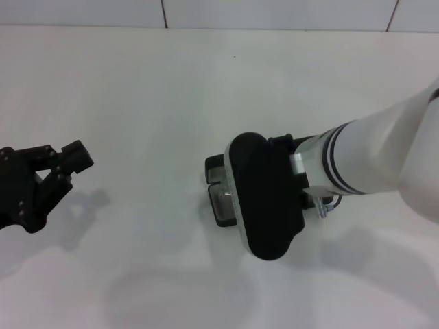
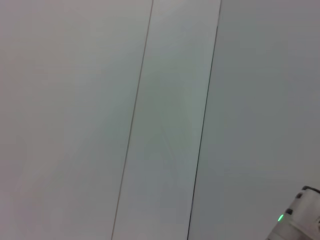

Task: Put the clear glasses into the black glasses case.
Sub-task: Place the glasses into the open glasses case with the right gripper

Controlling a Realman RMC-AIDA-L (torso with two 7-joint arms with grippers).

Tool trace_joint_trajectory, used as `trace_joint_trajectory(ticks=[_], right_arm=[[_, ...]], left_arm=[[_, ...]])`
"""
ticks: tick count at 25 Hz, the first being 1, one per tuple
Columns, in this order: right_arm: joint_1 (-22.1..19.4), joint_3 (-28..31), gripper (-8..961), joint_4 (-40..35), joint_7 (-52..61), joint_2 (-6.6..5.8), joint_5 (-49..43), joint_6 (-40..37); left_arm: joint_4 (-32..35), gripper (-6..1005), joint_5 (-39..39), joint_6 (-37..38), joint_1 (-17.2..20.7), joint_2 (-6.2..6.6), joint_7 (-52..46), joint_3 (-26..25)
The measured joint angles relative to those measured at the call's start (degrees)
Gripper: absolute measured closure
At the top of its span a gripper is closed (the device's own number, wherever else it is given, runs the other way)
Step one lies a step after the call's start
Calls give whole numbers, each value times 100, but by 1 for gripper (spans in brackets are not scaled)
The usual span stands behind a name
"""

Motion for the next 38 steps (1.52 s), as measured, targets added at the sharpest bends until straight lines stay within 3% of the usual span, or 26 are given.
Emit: trace_joint_trajectory(ticks=[9,18,38], right_arm=[[-213,-44,561,-444,-27,0,-11,-215],[-583,-3,561,-957,-63,-13,-14,-374],[-660,-30,570,-734,-70,-2,-145,-438]], left_arm=[[0,918,3,1,24,1,0,0],[3,918,-20,1,17,33,0,0],[10,919,-7,1,35,1,-2,0]])
